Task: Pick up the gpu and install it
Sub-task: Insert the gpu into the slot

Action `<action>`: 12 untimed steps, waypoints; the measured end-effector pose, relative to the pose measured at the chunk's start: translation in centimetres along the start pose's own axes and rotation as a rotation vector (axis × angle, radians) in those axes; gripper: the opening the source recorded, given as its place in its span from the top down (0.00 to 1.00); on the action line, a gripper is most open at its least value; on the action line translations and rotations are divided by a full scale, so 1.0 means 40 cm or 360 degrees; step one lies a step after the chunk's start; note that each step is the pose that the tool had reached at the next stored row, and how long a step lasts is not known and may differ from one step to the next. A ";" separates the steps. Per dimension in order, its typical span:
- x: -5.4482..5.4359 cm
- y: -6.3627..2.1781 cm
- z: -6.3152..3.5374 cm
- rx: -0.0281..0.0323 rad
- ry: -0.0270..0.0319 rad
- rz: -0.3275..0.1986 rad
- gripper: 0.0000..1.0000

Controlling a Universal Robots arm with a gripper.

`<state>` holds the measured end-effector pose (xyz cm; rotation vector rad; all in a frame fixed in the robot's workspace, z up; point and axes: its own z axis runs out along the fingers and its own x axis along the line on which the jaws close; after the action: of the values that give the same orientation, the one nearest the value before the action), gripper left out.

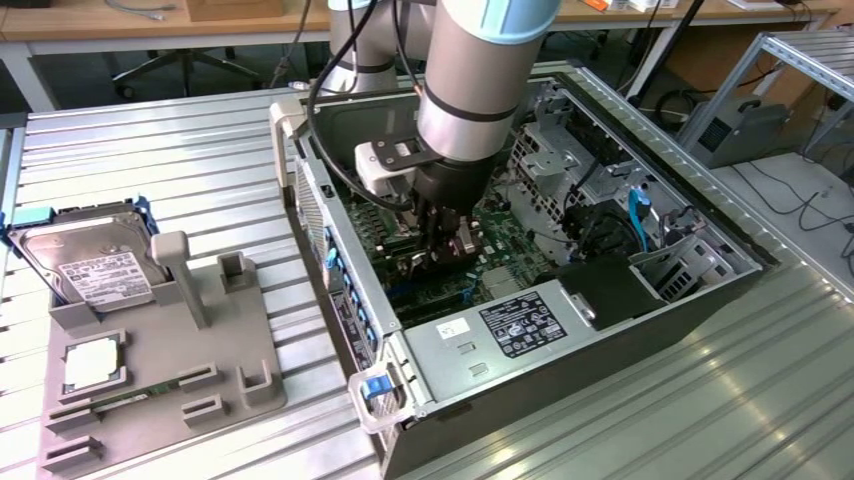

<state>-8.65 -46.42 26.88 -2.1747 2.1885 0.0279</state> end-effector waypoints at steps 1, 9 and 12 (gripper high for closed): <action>0.000 0.000 -0.002 -0.00004 0.00008 0.0000 0.73; 0.000 0.000 -0.007 -0.00009 0.00016 0.0001 0.73; 0.000 0.000 -0.009 -0.00005 0.00010 0.0000 0.73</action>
<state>-8.65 -46.42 27.23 -2.1748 2.1893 0.0276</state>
